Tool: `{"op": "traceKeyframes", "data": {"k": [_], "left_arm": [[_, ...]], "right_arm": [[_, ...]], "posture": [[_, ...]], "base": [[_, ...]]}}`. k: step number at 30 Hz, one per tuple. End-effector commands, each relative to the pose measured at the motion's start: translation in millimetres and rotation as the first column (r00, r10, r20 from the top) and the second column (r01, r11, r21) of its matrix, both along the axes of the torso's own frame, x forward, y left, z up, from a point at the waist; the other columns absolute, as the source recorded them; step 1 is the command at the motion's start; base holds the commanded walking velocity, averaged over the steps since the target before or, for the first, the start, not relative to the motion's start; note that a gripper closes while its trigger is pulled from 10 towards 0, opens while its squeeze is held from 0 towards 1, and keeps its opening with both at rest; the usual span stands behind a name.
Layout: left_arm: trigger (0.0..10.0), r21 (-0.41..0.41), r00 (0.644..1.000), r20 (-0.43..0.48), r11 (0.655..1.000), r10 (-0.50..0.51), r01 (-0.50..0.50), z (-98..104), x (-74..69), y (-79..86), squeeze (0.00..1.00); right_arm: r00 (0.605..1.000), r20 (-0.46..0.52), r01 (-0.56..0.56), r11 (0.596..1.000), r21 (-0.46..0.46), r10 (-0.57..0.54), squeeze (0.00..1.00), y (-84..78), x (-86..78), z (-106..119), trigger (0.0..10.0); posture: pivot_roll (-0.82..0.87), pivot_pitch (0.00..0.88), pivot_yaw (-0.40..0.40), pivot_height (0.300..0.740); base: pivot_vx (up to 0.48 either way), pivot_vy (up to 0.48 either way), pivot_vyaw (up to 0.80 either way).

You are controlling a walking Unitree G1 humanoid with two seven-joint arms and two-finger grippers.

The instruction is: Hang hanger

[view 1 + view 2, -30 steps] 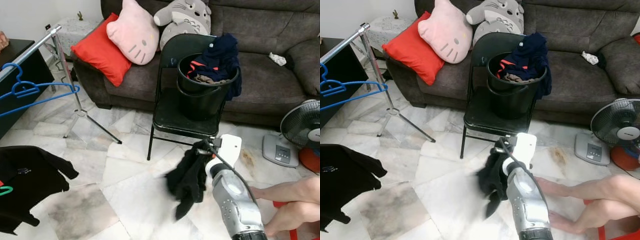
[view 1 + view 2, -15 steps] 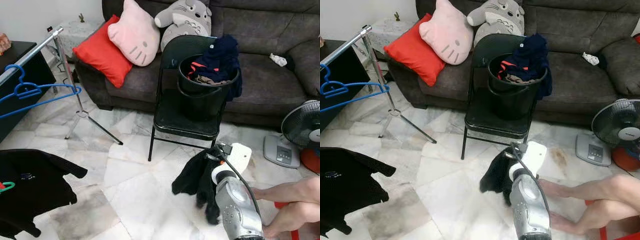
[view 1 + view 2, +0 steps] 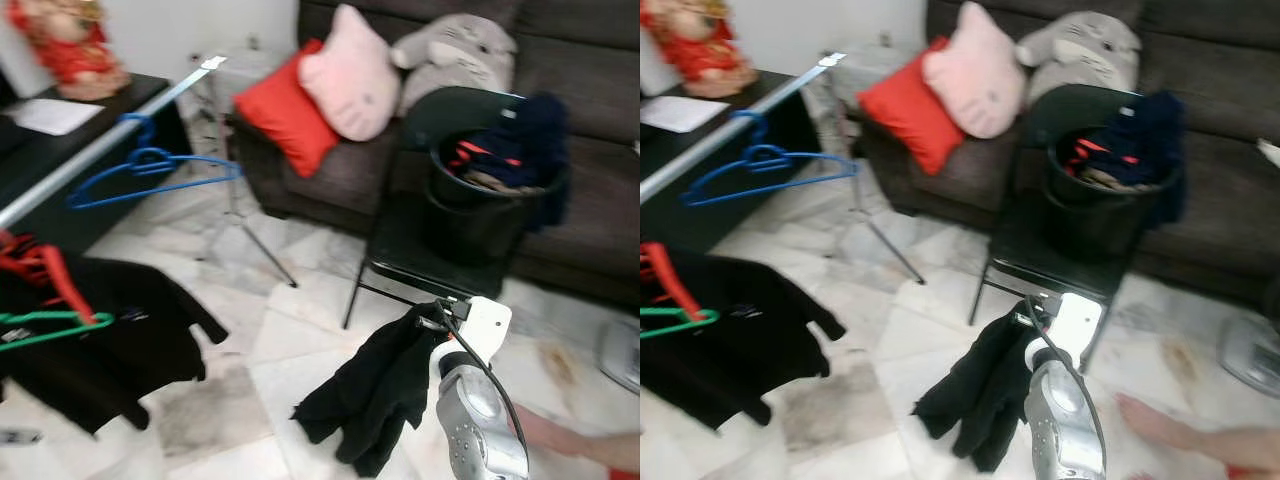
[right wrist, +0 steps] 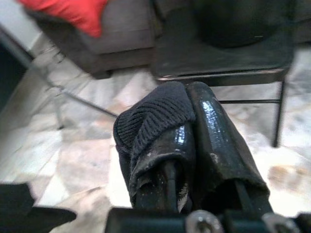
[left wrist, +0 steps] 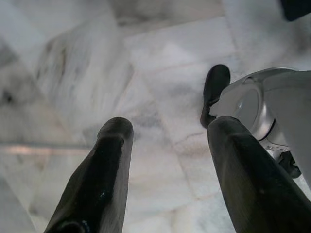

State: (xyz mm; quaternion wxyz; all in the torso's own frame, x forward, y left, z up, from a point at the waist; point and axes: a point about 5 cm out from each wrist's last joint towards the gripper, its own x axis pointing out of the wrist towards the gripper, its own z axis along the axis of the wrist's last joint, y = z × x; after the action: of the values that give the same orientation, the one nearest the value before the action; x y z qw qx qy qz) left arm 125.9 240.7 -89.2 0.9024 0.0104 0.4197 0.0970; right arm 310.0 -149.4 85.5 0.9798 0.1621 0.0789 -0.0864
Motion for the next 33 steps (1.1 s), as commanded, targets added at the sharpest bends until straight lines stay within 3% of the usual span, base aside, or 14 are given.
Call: {"op": "traceKeyframes", "data": {"k": [1, 10, 24, 33], "left_arm": [[10.0, -0.005, 0.999, -0.016, 0.999, 0.035, -0.035, -3, -10.4, 1.0, 0.0], [10.0, -0.006, 0.997, 0.066, 1.0, 0.031, -0.031, 2, -5.9, 0.1, 0.0], [10.0, -0.004, 0.993, 0.117, 1.0, 0.027, -0.026, 4, -2.1, -3.4, 0.0], [10.0, 0.031, 0.983, 0.18, 0.998, 0.045, -0.051, 8, -1.9, -4.1, 0.0]], "right_arm": [[0.999, 0.041, 0.012, 1.0, -0.008, -0.012, 0.0, -2.5, -1.4, 6, 10.0], [0.999, 0.034, 0.03, 0.999, -0.012, -0.029, 0.0, -6.8, -1.5, 3, 10.0], [0.999, -0.002, 0.044, 0.999, -0.02, -0.044, 0.0, -14.1, -4.7, -9, 10.0], [0.999, -0.032, -0.034, 0.999, -0.003, 0.033, 0.0, -17.1, -8.8, -21, 10.0]], "posture": [[0.01, 0.123, -0.003, 0.74], [0.02, 0.159, -0.01, 0.74], [0.02, 0.168, -0.028, 0.74], [0.02, 0.177, -0.042, 0.74]], "base": [[0.0, 0.0, 0.8], [0.0, 0.0, 0.8], [0.0, 0.0, 0.8], [0.0, 0.0, 0.8]]}}
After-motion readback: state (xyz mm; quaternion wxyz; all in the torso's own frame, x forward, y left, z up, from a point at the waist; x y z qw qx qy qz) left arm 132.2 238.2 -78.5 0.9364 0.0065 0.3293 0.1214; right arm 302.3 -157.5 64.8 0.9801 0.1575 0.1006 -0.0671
